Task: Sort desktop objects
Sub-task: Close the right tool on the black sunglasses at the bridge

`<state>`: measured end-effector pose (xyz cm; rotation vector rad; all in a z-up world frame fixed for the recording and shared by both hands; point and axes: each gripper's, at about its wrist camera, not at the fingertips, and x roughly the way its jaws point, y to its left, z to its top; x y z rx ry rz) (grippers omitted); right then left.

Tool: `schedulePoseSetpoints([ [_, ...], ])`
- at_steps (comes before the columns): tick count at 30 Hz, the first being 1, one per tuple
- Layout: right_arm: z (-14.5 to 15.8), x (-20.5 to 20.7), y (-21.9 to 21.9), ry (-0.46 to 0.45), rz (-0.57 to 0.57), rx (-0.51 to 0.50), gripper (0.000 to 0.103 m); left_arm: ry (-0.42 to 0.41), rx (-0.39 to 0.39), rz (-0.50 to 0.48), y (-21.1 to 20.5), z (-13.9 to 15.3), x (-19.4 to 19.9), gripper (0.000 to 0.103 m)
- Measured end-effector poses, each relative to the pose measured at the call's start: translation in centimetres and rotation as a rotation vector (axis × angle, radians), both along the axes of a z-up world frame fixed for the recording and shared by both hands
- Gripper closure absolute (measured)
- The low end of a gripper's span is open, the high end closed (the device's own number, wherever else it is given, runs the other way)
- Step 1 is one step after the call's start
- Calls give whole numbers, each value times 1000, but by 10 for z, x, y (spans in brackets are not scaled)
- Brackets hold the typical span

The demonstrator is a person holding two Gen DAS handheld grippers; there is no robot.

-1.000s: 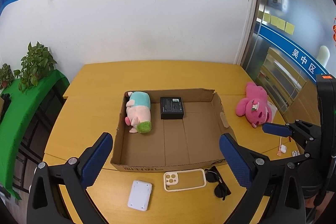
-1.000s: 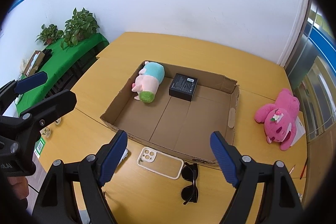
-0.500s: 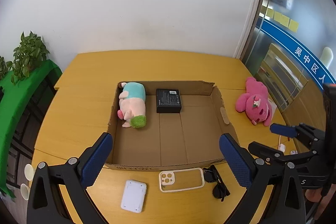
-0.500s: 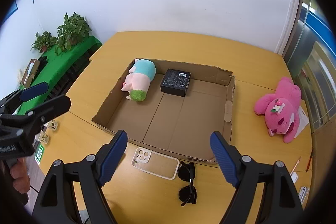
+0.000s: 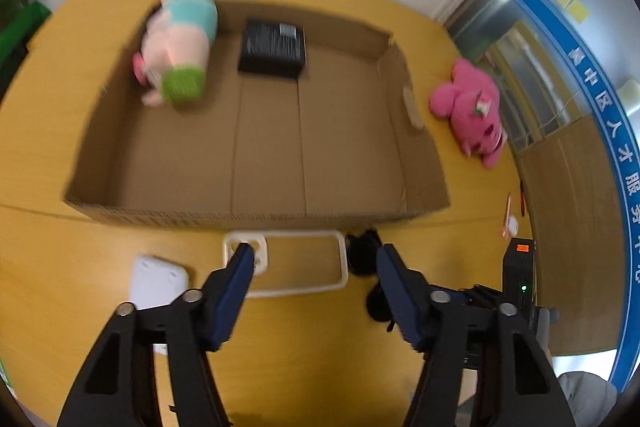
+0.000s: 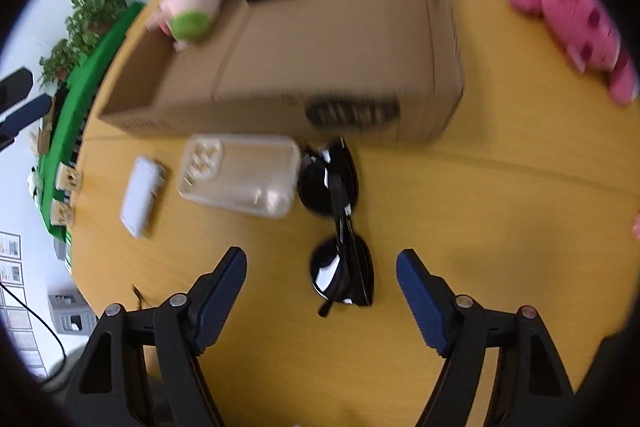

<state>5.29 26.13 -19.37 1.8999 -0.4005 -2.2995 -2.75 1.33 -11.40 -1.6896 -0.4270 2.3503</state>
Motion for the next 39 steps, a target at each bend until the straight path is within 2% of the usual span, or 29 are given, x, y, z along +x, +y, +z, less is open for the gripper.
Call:
schedulePoseSetpoints([
  [3,-32,7,-6,-53,39,-21,36,-54,17,-32,13,-26,-9,43],
  [7,-50,13,-15,-63,99,51,37,-97,46,-71,31,-49,-19,43],
  [9,-54,14,-18,-52,112,57,37,-111,64,-88,39,-59,-21,43],
  [14,-57,20,-37,23,186,173,38,-181,123,-128,60,-91,-26,43],
  [16,-57,22,-40,39,181,200,49,-197,143,-155,70,-100,-27,43],
  [21,-56,28,-44,60,185,239,50,-239,192,-208,90,-114,-31,44],
  [28,-55,38,-36,48,126,169,50,-294,341,-209,112,-127,-32,45],
  [33,-55,47,-28,37,77,105,50,-347,418,-203,123,-137,-31,45],
  [34,-55,48,-28,37,77,104,50,-356,428,-198,124,-139,-32,46],
  [36,-55,49,-29,37,81,106,50,-378,419,-199,127,-143,-31,58],
  [39,-55,51,-33,41,91,116,50,-407,405,-199,130,-151,-30,68],
])
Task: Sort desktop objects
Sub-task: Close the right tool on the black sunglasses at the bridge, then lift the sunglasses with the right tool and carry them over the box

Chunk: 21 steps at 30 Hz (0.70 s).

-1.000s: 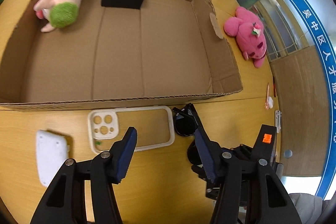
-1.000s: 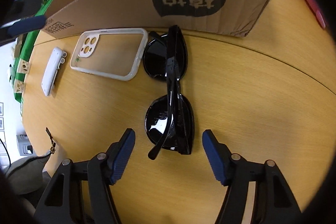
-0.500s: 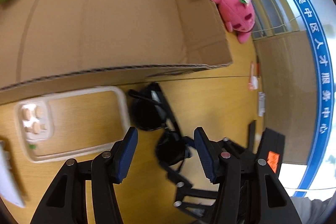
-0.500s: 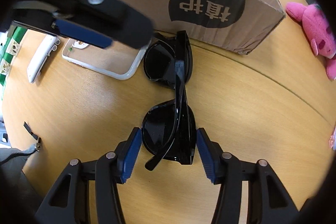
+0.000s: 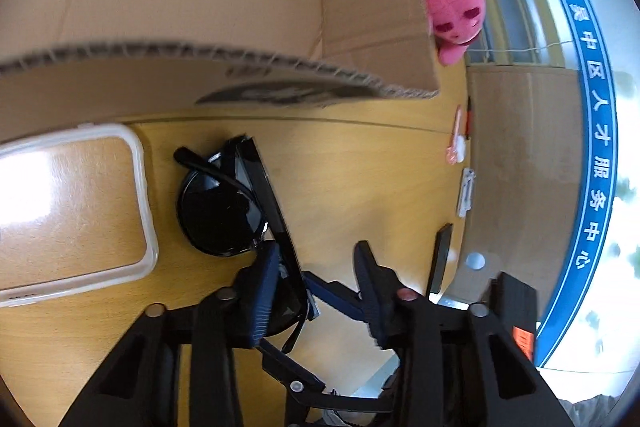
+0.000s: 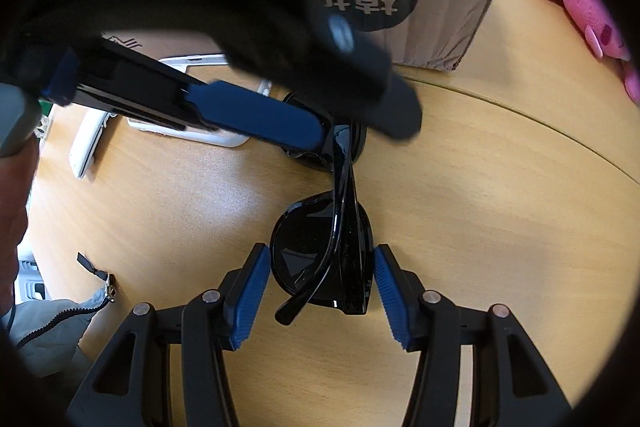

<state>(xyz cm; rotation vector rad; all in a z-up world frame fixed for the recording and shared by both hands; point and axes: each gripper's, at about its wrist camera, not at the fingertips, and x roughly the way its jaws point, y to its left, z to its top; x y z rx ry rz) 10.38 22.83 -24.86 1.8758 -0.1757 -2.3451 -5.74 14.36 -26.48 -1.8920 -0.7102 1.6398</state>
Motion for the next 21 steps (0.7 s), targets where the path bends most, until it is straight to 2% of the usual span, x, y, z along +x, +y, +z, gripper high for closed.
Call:
schedulePoseSetpoints([
  [4,-1,4,-3,3,5,1,51,-1,-22,-10,1,-5,4,75],
  [8,-1,8,-6,-1,8,2,51,7,-28,-26,1,-4,6,96],
  [9,-1,9,-6,-1,5,4,57,3,-4,-22,0,-3,6,96],
  [10,-1,10,-5,0,0,7,71,6,0,-22,-1,-3,7,96],
  [17,2,16,-5,1,-3,-19,78,19,-15,-26,1,0,11,96],
  [21,2,21,-8,-8,-7,-37,80,46,-12,-39,1,10,11,96],
])
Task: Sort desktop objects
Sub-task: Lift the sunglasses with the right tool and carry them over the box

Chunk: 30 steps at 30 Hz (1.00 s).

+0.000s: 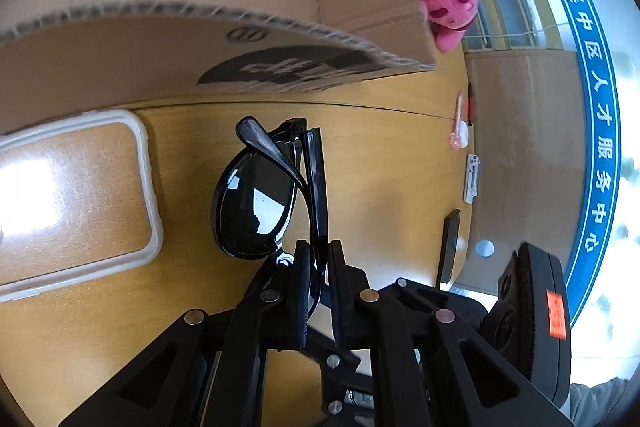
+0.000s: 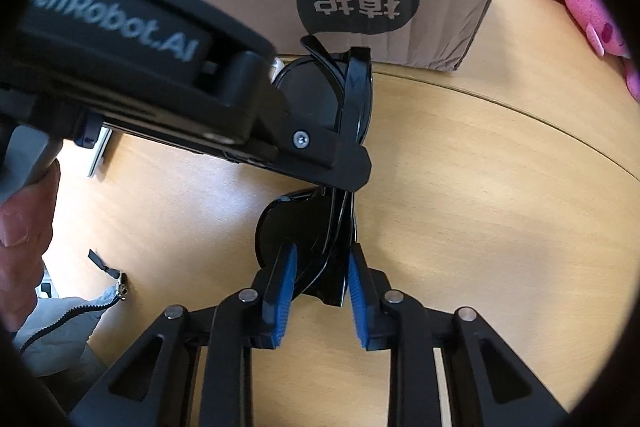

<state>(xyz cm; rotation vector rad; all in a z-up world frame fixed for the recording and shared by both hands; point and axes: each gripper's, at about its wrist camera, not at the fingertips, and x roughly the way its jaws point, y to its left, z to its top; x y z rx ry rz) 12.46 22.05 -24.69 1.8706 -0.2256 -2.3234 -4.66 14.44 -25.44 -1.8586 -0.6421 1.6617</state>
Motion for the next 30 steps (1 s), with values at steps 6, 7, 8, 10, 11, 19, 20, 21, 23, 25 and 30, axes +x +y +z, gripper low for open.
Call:
schedulePoseSetpoints([
  [6,20,2,5,36,-25,-39,84,73,1,-2,-9,42,-2,96],
  [7,26,2,4,45,-26,-44,84,89,1,1,-11,52,-2,96],
  [8,34,3,4,60,-27,-52,84,101,1,1,-14,58,-2,96],
  [10,45,5,2,80,-26,-60,84,128,6,5,-17,75,-2,96],
  [11,54,6,1,96,-27,-68,84,138,5,10,-20,84,-3,96],
  [19,130,-38,4,209,-18,-105,84,312,-5,23,-35,174,-26,96],
  [20,131,-40,-2,230,-19,-107,84,330,-2,28,-36,181,-30,96],
  [21,140,-46,-2,253,-22,-117,84,346,1,31,-38,188,-34,96],
  [23,152,-54,-3,286,-24,-119,84,374,1,36,-40,196,-40,96],
  [25,163,-60,8,305,-30,-131,84,386,5,36,-45,199,-45,96],
  [30,164,-74,7,312,-40,-145,85,372,17,59,-52,197,-58,96],
])
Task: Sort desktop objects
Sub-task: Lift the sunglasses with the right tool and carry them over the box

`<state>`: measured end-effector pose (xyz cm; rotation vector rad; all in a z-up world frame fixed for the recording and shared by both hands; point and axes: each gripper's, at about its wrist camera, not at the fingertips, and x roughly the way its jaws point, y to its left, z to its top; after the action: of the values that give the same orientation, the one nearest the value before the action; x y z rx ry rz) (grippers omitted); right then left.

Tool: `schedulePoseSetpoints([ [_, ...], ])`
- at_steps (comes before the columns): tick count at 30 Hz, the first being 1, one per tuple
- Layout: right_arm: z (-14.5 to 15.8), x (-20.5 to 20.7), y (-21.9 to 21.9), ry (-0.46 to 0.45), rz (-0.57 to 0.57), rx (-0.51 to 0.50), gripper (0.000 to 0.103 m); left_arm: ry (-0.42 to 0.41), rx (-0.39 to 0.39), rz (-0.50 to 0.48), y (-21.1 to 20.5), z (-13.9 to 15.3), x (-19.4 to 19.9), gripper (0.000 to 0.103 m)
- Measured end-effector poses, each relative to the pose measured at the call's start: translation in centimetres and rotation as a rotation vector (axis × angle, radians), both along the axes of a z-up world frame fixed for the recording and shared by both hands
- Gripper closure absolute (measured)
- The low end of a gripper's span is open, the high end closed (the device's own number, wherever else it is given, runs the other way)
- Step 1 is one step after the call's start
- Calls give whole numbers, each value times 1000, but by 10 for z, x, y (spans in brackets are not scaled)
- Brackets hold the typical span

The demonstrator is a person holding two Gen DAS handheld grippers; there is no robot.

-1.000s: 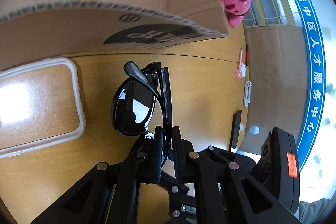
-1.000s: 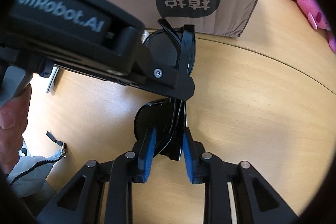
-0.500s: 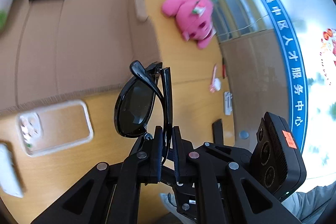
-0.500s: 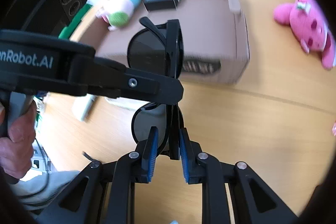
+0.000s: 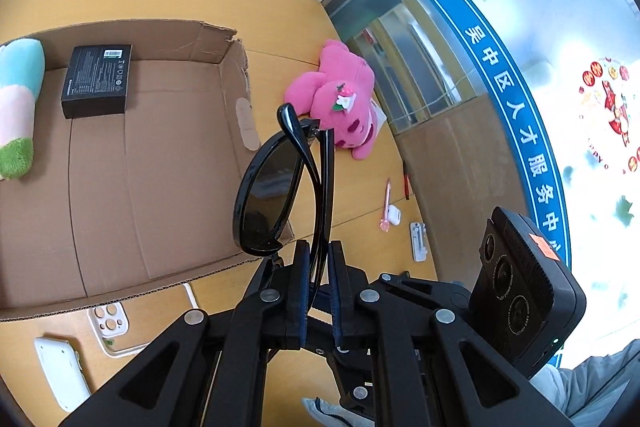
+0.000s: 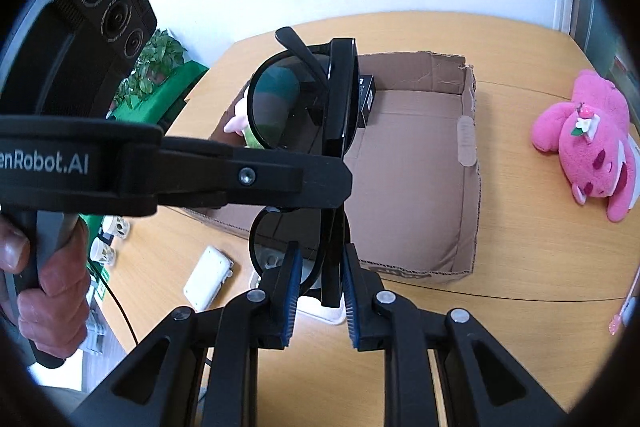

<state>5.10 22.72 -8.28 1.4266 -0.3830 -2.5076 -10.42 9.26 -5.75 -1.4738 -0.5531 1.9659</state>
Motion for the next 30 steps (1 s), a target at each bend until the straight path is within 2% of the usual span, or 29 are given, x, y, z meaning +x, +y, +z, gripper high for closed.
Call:
schedulePoseSetpoints([
  [1,-2,-3,15,-2,3,-1,85,0,0,2,0,0,-2,96],
  [9,12,-19,17,12,23,-16,86,22,11,0,-8,8,-18,96],
  [19,24,-48,33,39,-13,-32,89,52,32,-31,-9,13,-52,96],
  [30,13,-87,51,21,-59,-84,91,49,39,-58,-8,-5,-92,96],
])
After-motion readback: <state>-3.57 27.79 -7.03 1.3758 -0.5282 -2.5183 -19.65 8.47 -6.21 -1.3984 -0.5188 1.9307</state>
